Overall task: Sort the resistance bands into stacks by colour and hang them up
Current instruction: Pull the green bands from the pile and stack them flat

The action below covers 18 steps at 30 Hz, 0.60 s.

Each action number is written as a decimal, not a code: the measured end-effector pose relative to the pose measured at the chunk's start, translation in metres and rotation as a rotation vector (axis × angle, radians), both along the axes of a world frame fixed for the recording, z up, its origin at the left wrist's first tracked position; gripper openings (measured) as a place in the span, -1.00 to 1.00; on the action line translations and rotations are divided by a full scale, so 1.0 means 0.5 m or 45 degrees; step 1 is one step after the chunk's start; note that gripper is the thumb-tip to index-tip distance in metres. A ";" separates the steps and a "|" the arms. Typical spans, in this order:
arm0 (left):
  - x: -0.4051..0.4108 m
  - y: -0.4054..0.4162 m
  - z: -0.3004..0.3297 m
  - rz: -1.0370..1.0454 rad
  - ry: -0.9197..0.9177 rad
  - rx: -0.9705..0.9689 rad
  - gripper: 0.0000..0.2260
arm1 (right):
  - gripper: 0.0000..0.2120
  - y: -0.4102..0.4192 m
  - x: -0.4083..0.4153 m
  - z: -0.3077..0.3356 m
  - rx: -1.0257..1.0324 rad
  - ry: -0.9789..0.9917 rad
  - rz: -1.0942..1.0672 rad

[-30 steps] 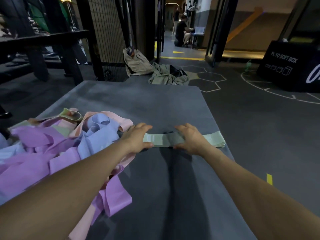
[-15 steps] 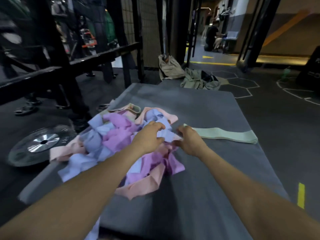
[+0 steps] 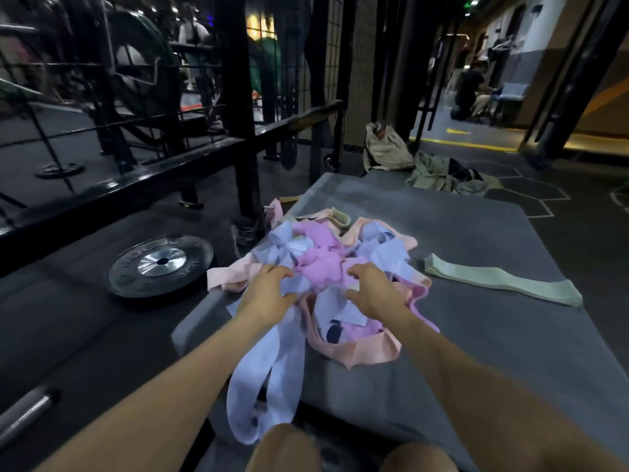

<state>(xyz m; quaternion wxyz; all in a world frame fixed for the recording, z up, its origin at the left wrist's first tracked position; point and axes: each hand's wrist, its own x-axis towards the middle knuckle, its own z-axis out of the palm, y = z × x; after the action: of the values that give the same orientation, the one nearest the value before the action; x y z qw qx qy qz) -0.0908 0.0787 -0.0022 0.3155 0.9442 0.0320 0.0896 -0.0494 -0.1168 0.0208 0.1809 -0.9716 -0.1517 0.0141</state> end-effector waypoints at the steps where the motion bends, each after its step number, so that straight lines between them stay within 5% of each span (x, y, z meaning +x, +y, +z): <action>1: -0.003 0.008 -0.007 0.031 0.020 -0.009 -0.59 | -0.66 -0.002 0.004 -0.006 -0.058 0.000 -0.056; 11: 0.001 -0.006 -0.075 -0.020 0.453 0.210 -0.07 | -0.75 -0.010 0.059 -0.062 -0.373 0.064 -0.216; 14: 0.007 -0.007 -0.084 -0.032 0.488 0.341 -0.06 | -0.80 -0.003 0.077 -0.096 -0.282 0.061 -0.214; 18: 0.021 0.005 -0.100 -0.038 0.435 0.173 -0.19 | -0.81 -0.003 0.093 -0.112 -0.174 0.008 -0.250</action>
<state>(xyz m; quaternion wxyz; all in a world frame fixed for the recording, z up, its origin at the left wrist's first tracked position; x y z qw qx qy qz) -0.0802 0.0814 -0.0520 0.2421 0.9652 0.0652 -0.0747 -0.0032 -0.1183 -0.0350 0.1152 -0.9918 -0.0539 0.0096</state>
